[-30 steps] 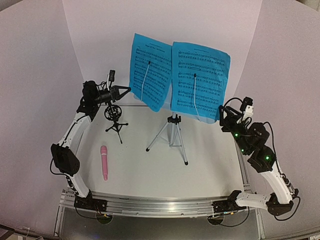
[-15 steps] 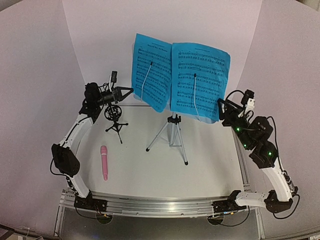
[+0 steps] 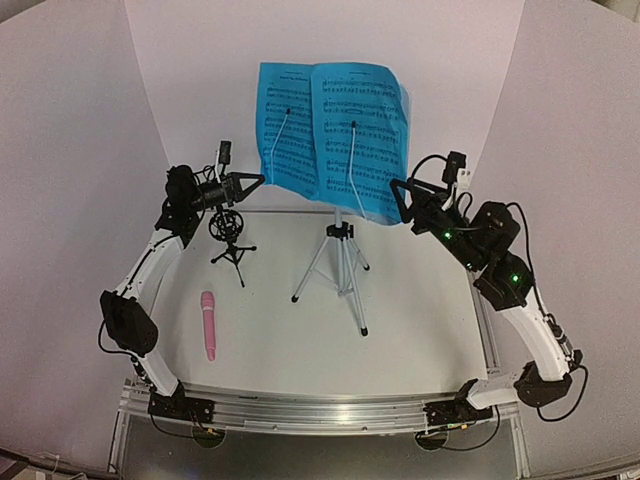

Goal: Set up the instrument practice props

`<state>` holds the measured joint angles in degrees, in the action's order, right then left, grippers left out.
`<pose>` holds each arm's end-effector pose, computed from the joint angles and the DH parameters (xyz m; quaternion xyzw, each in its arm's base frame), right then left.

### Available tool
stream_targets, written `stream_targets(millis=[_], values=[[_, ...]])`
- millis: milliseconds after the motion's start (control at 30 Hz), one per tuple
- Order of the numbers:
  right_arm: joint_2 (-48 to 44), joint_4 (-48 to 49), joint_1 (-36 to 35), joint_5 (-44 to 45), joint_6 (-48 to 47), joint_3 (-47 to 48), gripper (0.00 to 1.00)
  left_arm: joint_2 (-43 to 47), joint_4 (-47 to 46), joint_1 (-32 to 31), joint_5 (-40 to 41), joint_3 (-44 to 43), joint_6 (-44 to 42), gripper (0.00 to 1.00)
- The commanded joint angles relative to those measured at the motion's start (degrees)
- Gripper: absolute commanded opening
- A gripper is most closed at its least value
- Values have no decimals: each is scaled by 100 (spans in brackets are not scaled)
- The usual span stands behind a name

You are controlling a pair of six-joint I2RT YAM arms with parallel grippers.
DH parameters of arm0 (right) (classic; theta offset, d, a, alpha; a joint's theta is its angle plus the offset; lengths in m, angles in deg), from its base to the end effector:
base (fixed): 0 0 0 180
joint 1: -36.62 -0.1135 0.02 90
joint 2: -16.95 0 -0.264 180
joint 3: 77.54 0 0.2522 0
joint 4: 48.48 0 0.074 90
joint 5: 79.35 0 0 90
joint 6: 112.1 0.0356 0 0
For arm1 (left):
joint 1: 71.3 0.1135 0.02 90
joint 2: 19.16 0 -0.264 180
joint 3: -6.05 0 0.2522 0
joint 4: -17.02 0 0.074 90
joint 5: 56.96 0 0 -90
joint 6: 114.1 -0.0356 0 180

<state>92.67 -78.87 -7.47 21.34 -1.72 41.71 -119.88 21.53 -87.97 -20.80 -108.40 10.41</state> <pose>0.1797 0.1649 0.5678 -0.0557 0.6206 0.3671 0.6906 0.3825 -0.1445 0.4480 0.2511 0.6243 -0.5579 0.4858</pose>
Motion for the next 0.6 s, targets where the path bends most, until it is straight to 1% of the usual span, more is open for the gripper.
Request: stream_targets(millis=[0, 67, 133, 267, 333, 400, 467, 533, 567], values=[[-715, 254, -56, 1611, 168, -771, 54, 322, -138, 3, 1, 9, -144, 0], [-1215, 748, -56, 1914, 157, -1384, 54, 312, -210, 4, -36, -5, -159, 0], [-1468, 821, -58, 2023, 66, -1627, 54, 280, -251, 5, -106, -54, -197, 0], [-1677, 799, -56, 1657, -120, -2009, 60, 218, -54, -26, -250, -227, -813, 0], [-1723, 794, -56, 1616, -199, -2179, 64, 227, 299, -77, -314, -331, -1513, 0], [-1611, 823, -56, 1434, -323, -2240, 66, 215, 776, -124, -129, -433, -2409, 0], [-1267, 1030, -56, 948, -419, -2208, 69, 66, 1151, -122, 102, -662, -2978, 0], [-779, 1537, -56, 39, -622, -2145, 71, -94, 1397, -108, 255, -978, -3456, 0], [-587, 1694, -56, -58, -589, -2079, 71, -186, 1515, -108, 304, -1140, -3713, 0]])
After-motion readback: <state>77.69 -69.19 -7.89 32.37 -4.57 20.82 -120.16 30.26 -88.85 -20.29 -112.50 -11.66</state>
